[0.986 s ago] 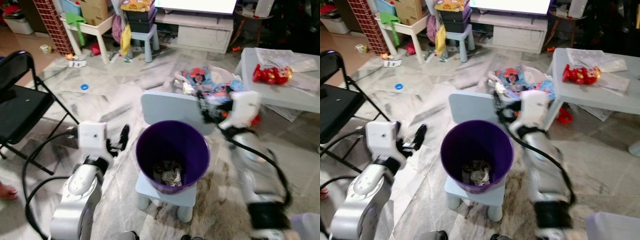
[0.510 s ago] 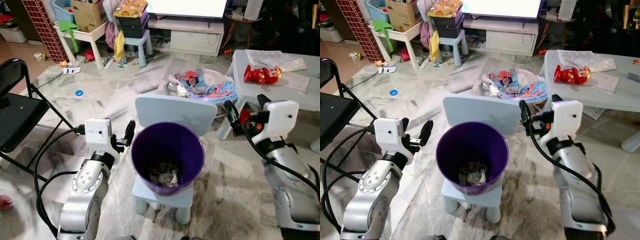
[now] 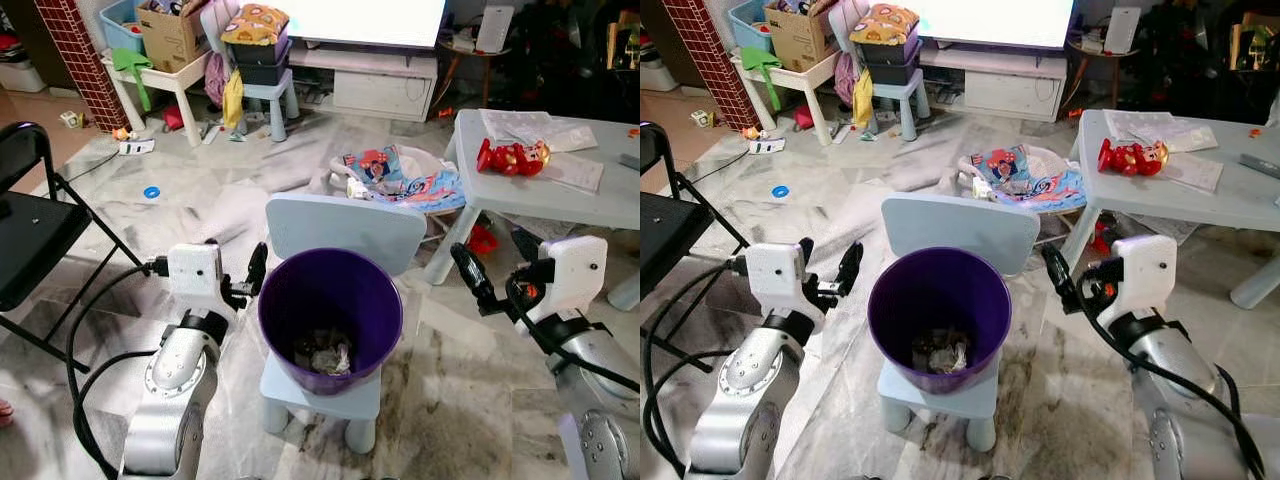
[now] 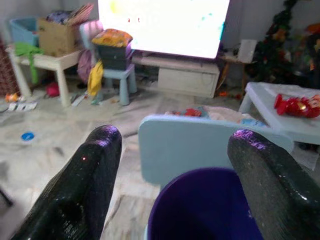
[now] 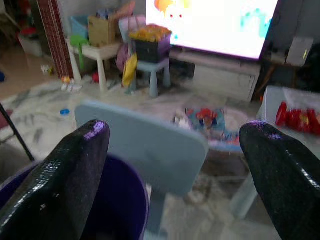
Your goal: Picking trash to rubbish bin
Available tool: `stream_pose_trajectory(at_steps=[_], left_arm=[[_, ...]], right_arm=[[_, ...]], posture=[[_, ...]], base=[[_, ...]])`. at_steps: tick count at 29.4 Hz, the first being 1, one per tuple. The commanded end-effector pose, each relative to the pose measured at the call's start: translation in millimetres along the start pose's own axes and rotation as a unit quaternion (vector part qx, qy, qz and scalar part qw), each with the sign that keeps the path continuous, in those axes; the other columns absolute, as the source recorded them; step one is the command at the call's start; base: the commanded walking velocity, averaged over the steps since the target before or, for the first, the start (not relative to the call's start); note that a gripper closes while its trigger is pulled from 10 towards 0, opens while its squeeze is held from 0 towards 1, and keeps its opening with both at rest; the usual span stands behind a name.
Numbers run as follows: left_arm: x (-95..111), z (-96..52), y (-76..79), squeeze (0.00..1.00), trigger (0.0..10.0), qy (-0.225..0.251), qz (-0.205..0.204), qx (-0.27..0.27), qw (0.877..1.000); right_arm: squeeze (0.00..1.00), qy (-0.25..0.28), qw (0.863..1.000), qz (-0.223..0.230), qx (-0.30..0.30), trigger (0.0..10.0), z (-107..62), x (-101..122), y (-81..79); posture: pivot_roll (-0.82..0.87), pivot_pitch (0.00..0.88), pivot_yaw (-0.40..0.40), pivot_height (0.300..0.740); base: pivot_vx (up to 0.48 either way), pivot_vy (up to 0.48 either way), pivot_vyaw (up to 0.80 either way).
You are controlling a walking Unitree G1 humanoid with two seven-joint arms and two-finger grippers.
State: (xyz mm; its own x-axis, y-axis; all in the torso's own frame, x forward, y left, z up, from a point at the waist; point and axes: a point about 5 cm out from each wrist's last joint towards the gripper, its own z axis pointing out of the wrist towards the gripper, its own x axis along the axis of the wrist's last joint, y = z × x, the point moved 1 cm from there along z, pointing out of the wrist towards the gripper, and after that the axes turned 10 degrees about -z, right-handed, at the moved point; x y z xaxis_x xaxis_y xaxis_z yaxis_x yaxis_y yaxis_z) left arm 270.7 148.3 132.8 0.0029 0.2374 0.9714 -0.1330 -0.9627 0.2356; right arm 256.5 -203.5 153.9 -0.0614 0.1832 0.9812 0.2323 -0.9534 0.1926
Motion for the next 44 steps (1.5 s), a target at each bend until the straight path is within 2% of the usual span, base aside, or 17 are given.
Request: stream_pose_trajectory(at_steps=[1, 4, 6, 11, 15, 18, 21, 26, 29, 30, 33, 37, 44], left_arm=[[1.5, -2.9, -0.4, 0.0, 10.0, 0.006, 0.006, 0.004, 1.0], [-4.3, -8.1, 0.3, 0.0, 10.0, -0.003, 0.017, 0.003, 1.0], [-13.6, -13.3, 3.9, 0.0, 10.0, -0.018, 0.022, -0.011, 1.0], [-16.8, -14.6, 6.0, 0.0, 10.0, -0.02, 0.032, -0.021, 0.999], [-16.0, -16.1, 4.3, 0.0, 10.0, -0.02, 0.038, -0.025, 0.999], [-15.9, -15.6, 2.4, 0.0, 10.0, -0.02, 0.039, -0.023, 0.999], [-16.0, -13.9, 1.9, 0.0, 10.0, -0.02, 0.039, -0.023, 0.999], [-8.6, -7.0, 2.8, 0.0, 10.0, -0.005, 0.04, -0.03, 0.999], [-9.2, -3.2, 2.0, 0.0, 10.0, -0.005, 0.044, -0.042, 0.998], [-10.7, 0.0, 3.6, 0.0, 10.0, -0.006, 0.044, -0.051, 0.998], [-10.4, 7.4, 10.0, 0.0, 10.0, -0.002, 0.039, -0.063, 0.997], [-6.7, 12.3, 16.1, 0.0, 10.0, 0.007, 0.033, -0.069, 0.997], [-3.0, 8.9, 17.8, 0.0, 10.0, 0.013, 0.042, -0.075, 0.996]], right_arm=[[0.0, -0.01, 1.0, 0.001, 0.001, 10.0, -2.5, -3.8, -1.0], [0.0, -0.022, 1.0, 0.016, -0.004, 10.0, -4.7, -10.7, -3.3], [0.0, -0.032, 0.999, 0.043, 0.002, 10.0, -2.4, -18.1, -11.6], [0.0, -0.045, 0.998, 0.049, 0.018, 10.0, -1.9, -27.2, -21.3], [0.0, -0.062, 0.997, 0.042, 0.001, 10.0, -10.2, -35.9, -14.7], [0.0, -0.062, 0.998, 0.019, -0.02, 10.0, -11.2, -36.0, -8.4], [0.0, -0.055, 0.998, 0.024, -0.028, 10.0, -9.0, -34.2, -6.2], [0.0, -0.014, 0.999, 0.035, -0.024, 10.0, -2.3, -20.5, -15.7], [0.0, -0.012, 0.998, 0.041, -0.037, 10.0, -9.5, -21.2, -16.4], [0.0, -0.02, 0.998, 0.042, -0.048, 10.0, -17.0, -24.9, -14.2], [0.0, -0.027, 0.997, 0.042, -0.06, 10.0, -25.1, -26.9, -9.4], [0.0, -0.024, 0.997, 0.033, -0.062, 10.0, -25.8, -26.1, -5.5], [0.0, -0.02, 0.998, 0.033, -0.055, 10.0, -18.3, -21.5, -2.0]], posture=[[0.01, 0.065, -0.045, 0.74], [0.01, 0.059, -0.045, 0.74], [0.02, 0.05, -0.045, 0.74], [0.03, 0.038, -0.044, 0.74], [0.03, 0.027, -0.036, 0.74], [0.03, 0.021, -0.031, 0.74], [0.03, 0.009, -0.024, 0.74], [0.02, 0.0, -0.002, 0.74], [-0.01, 0.0, 0.01, 0.74], [-0.04, 0.0, 0.019, 0.74], [-0.05, 0.0, 0.023, 0.74], [-0.05, 0.0, 0.018, 0.74], [-0.01, 0.0, -0.012, 0.74]], base=[[0.0, 0.0, 0.0], [0.0, 0.0, 0.0], [0.0, 0.0, 0.0], [0.0, 0.0, 0.0], [0.0, 0.0, 0.0], [0.0, 0.0, 0.0], [0.0, 0.0, 0.0], [0.0, 0.0, 0.0], [0.0, 0.0, 0.0], [0.0, 0.0, 0.0], [0.0, 0.0, 0.0], [0.0, 0.0, 0.0], [0.0, 0.0, 0.0]])
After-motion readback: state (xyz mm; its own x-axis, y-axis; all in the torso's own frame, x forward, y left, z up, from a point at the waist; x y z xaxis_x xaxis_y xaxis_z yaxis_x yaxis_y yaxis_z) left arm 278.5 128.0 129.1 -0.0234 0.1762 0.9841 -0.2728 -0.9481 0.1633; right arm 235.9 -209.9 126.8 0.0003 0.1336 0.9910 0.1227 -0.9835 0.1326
